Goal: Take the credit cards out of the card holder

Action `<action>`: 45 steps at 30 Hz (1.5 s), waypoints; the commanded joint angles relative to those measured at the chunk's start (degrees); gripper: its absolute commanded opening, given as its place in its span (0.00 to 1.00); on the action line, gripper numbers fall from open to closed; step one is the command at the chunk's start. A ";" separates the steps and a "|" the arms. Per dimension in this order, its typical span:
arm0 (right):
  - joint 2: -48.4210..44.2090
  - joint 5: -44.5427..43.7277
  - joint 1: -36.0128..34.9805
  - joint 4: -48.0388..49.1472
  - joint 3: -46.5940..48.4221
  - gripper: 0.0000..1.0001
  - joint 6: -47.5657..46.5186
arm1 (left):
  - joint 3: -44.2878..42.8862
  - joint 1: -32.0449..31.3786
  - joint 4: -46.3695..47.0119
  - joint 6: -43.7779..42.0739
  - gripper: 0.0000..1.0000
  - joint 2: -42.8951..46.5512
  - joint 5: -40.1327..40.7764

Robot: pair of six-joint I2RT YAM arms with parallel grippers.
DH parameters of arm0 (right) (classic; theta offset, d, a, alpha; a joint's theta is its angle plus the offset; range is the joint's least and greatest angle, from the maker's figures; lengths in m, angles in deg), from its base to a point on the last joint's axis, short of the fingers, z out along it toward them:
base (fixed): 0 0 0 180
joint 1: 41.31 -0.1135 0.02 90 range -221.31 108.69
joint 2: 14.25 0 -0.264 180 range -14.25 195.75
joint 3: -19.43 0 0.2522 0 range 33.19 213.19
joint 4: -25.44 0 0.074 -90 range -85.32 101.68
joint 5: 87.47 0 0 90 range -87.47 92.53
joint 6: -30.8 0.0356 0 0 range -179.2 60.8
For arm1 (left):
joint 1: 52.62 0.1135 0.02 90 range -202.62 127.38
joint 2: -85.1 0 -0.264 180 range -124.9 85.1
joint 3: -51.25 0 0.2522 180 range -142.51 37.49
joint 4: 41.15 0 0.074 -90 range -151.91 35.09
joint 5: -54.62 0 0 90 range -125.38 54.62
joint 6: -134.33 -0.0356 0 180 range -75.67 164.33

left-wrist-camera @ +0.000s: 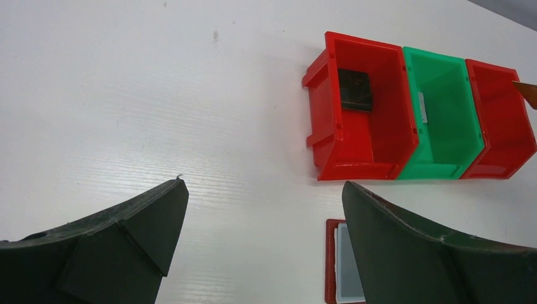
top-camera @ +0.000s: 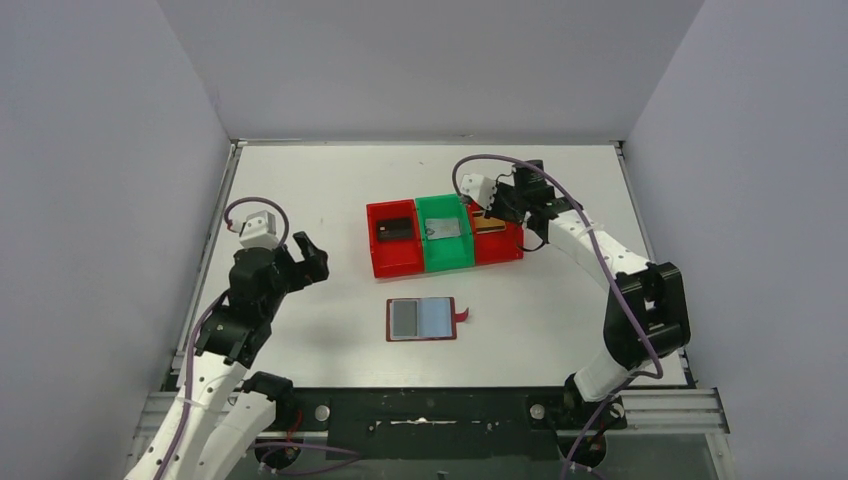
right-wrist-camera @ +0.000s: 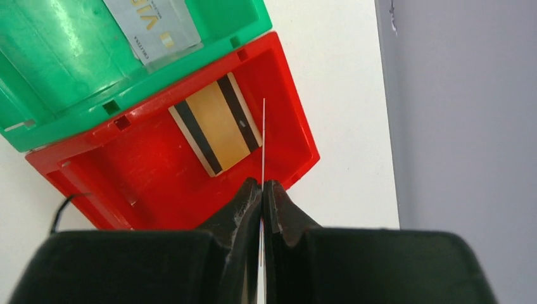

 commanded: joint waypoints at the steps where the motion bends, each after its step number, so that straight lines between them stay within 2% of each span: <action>1: 2.85 3.93 0.21 -2.73 4.71 0.00 -5.28 | -0.28 0.25 3.79 -1.12 0.95 2.17 1.33; 12: 8.19 6.54 1.84 -2.42 5.72 0.00 -11.33 | -0.28 0.25 4.43 -1.64 0.95 2.30 0.06; 17: 12.12 5.96 1.48 -0.83 7.16 0.04 -12.20 | -0.28 0.18 4.36 -1.71 0.95 2.28 -0.10; 25: 14.95 2.19 1.04 9.30 6.16 0.05 -13.29 | -0.28 0.18 4.37 -1.80 0.95 2.01 -0.20; 31: 17.74 2.94 1.13 13.33 5.94 0.08 -12.35 | -0.28 0.17 4.27 -1.80 0.95 2.06 -0.07; 35: 19.40 2.29 1.09 11.25 7.88 0.16 -9.14 | -0.28 0.18 4.28 -1.95 0.95 2.06 0.07; 39: 15.61 4.09 1.48 11.25 5.29 0.40 -7.97 | -0.28 0.23 4.42 -2.06 0.95 1.89 -0.27; 45: 7.54 7.33 1.56 11.59 1.59 0.44 -3.82 | -0.28 0.23 4.51 -2.11 0.95 1.77 -1.06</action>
